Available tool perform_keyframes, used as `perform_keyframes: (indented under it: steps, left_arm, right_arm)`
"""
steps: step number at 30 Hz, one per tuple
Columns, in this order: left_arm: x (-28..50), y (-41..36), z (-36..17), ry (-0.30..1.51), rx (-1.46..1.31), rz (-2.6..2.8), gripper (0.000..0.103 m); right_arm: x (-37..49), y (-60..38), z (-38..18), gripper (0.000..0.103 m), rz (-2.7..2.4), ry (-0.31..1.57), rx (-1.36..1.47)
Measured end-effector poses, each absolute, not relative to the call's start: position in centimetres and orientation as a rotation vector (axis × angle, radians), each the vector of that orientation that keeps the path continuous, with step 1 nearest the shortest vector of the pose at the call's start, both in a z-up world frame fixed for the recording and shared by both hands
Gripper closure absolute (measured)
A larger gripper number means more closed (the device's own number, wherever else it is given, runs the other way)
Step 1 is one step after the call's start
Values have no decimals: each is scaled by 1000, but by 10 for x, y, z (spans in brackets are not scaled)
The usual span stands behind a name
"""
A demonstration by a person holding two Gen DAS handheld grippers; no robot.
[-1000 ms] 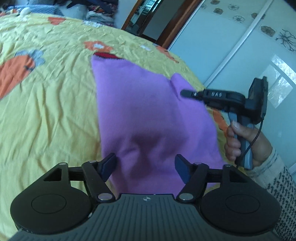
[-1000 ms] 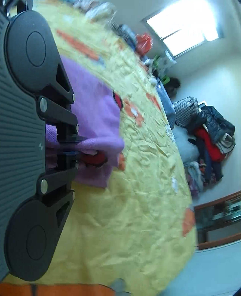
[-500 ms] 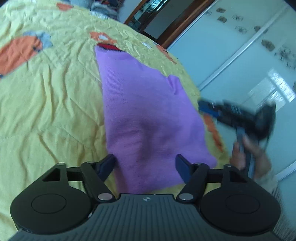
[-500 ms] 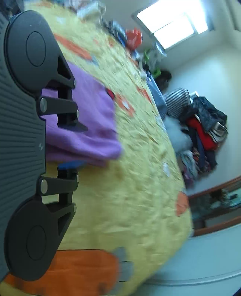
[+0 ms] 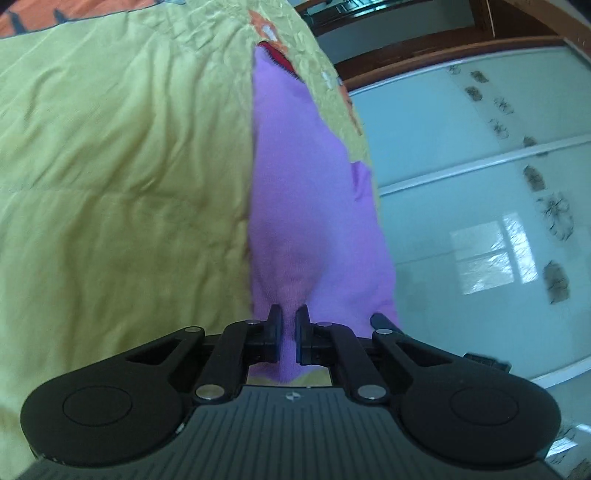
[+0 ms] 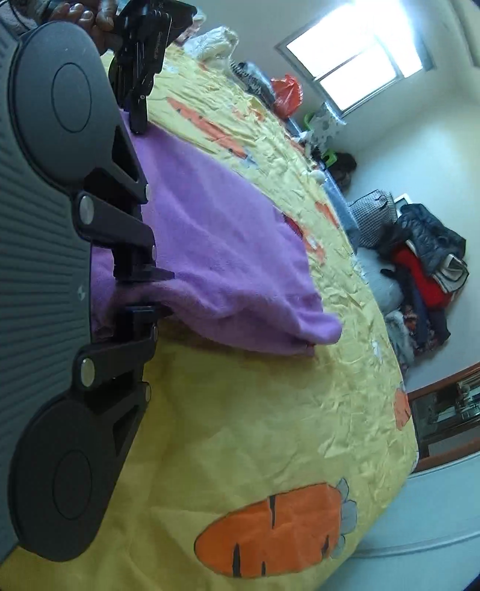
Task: Fold small clothes
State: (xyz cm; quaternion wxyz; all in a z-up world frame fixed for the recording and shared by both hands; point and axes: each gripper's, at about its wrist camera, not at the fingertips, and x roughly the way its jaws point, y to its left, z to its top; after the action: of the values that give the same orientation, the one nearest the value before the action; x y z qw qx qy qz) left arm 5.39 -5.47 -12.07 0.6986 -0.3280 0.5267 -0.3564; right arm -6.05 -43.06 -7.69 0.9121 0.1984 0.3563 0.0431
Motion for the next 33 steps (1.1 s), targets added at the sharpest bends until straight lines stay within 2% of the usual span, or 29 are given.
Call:
perform_keyframes:
  steps: [1, 2, 3, 4, 7, 10, 12, 15, 16, 17, 19, 20, 22, 24, 25, 26, 29, 31, 33]
  left_arm:
    - [50, -54, -125, 1177, -708, -775, 92]
    - [47, -51, -125, 1170, -703, -768, 90]
    - [46, -49, -122, 1179, -700, -759, 90]
    - [44, -46, -112, 1161, -670, -743, 90]
    - [45, -48, -70, 1042, -498, -688, 85]
    - [62, -76, -42, 947, -425, -722, 69]
    - [76, -109, -37, 879, -367, -740, 69]
    - [97, -155, -61, 900, -288, -739, 71]
    - [100, -165, -71, 912, -252, -730, 86]
    - [99, -167, -78, 902, -258, -737, 81]
    - [96, -157, -84, 889, -279, -737, 83]
    - [98, -150, -86, 902, -307, -734, 87]
    - [98, -138, -82, 923, -347, -716, 86]
    - [97, -139, -72, 907, -345, -695, 76]
    - [98, -143, -67, 891, -343, -699, 60]
    - [99, -147, -63, 878, -330, -700, 48]
    - [114, -170, -49, 836, -251, -649, 44]
    - [139, -181, -46, 832, -251, -624, 43]
    - [163, -196, -49, 838, -173, -573, 43]
  right_arm:
    - [-61, -431, -81, 78, 91, 753, 373]
    - [-65, -432, -78, 73, 84, 732, 374]
    - [-67, -433, -73, 61, 64, 709, 369]
    - [-70, -431, -64, 59, 53, 665, 333]
    - [-62, -419, -39, 59, 101, 538, 210]
    - [-26, -399, -37, 59, 149, 506, 84]
    - [-2, -390, -45, 59, 190, 539, 64]
    - [25, -395, -68, 63, 166, 626, 90]
    - [26, -400, -76, 63, 152, 634, 89]
    - [24, -408, -79, 63, 164, 620, 122]
    - [21, -420, -78, 63, 171, 631, 193]
    - [20, -420, -75, 63, 164, 637, 193]
    - [19, -416, -64, 61, 134, 632, 171]
    - [23, -407, -55, 61, 140, 610, 141]
    - [30, -405, -53, 60, 138, 612, 130]
    - [38, -403, -53, 60, 126, 622, 119]
    - [65, -405, -51, 58, 104, 643, 96]
    - [82, -406, -52, 46, 102, 668, 92]
    - [98, -405, -59, 40, 93, 703, 63]
